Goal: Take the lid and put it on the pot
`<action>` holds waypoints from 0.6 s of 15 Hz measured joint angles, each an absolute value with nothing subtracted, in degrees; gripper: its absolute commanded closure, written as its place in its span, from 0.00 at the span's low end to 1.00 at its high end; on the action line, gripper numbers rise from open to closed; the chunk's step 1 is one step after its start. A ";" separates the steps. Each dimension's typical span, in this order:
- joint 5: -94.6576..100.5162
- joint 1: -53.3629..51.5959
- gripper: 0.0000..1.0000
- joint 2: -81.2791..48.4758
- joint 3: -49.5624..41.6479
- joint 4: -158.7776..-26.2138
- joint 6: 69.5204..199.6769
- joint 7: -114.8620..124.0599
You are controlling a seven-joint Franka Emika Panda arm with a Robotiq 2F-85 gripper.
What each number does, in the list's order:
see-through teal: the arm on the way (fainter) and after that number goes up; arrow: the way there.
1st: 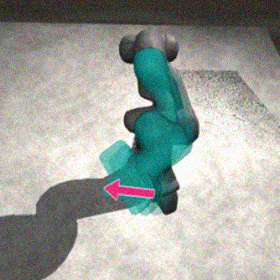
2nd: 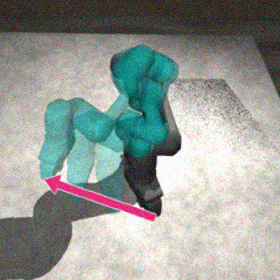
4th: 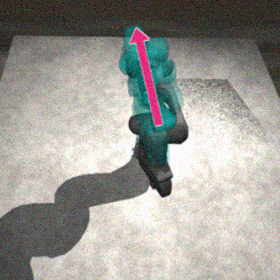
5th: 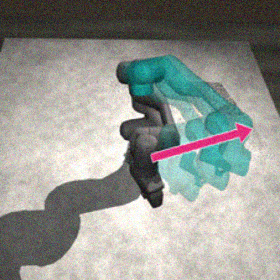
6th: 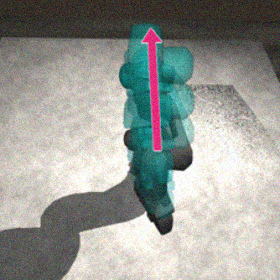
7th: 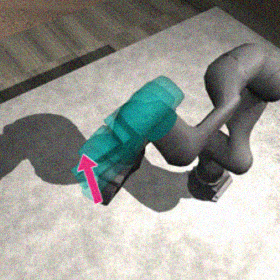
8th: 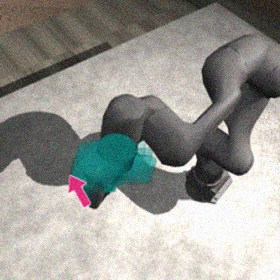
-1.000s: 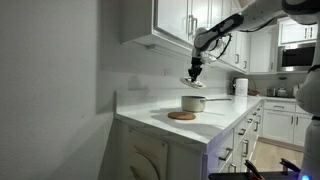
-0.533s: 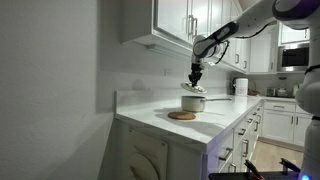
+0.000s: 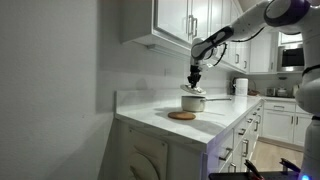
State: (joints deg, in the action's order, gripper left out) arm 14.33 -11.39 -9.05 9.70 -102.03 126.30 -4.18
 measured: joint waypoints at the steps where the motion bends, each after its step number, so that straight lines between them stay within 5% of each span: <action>1: 14.36 -11.39 0.94 -9.63 9.45 -100.92 125.37 -4.18; 9: 14.51 -11.09 0.94 -14.66 7.91 -90.40 114.64 -4.51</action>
State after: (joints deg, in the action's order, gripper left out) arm 14.51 -11.09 -14.66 7.91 -90.40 114.64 -4.51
